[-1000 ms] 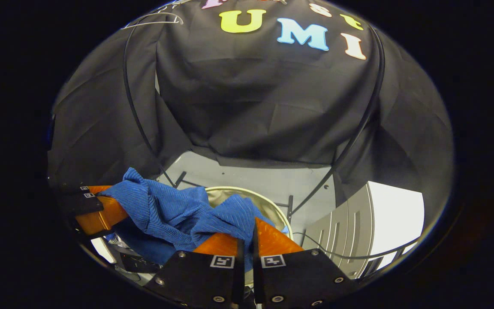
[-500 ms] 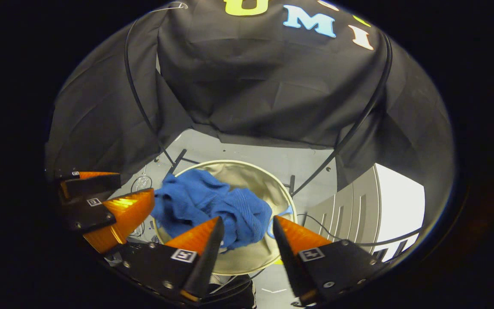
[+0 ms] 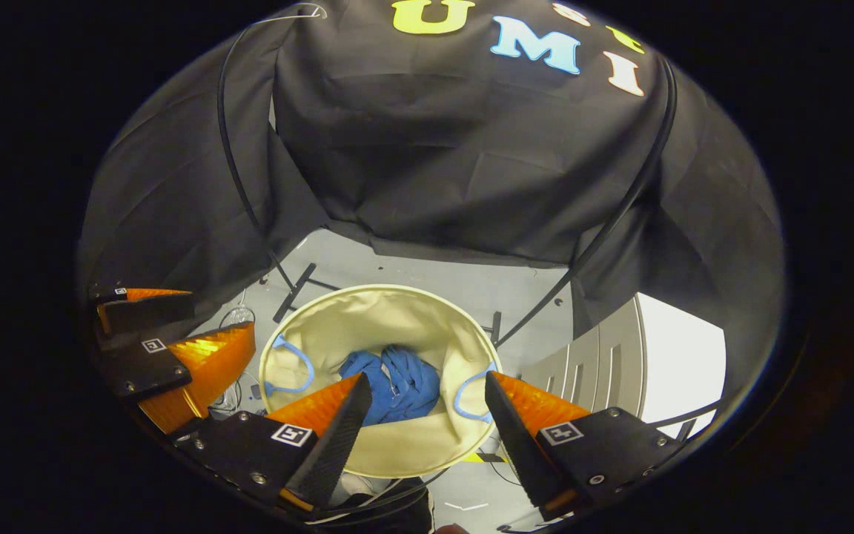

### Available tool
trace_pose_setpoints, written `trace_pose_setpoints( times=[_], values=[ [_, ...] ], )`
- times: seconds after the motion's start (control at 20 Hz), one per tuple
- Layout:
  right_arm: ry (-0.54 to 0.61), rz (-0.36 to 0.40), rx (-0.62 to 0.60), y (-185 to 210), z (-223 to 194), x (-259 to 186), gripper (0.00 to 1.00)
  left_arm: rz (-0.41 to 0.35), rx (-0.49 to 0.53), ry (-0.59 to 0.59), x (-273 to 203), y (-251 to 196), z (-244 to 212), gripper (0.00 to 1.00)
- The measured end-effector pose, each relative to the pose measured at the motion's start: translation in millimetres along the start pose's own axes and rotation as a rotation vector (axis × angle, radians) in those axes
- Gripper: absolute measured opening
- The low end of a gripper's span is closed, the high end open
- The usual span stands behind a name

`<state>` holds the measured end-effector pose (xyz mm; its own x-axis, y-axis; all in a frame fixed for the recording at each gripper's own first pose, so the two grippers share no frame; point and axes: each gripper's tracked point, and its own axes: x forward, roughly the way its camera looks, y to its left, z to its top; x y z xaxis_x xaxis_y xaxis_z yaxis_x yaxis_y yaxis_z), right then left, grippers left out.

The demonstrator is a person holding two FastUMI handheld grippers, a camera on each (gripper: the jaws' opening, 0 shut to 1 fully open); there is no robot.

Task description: Grasp the clothes on the hanger with both hands and then place them into the laundry hamper below.

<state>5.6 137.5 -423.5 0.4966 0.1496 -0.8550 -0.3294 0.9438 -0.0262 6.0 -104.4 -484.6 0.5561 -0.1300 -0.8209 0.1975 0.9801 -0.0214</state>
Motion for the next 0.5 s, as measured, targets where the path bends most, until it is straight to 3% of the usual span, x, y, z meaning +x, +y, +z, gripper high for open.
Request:
trace_pose_setpoints(
  times=[0.5],
  values=[
    [-0.311,-0.066,-0.002,-41.9,77.5,-123.3,0.95,0.043,-0.031,-0.382,-147.7,20.0,141.1,0.94]
  ],
)
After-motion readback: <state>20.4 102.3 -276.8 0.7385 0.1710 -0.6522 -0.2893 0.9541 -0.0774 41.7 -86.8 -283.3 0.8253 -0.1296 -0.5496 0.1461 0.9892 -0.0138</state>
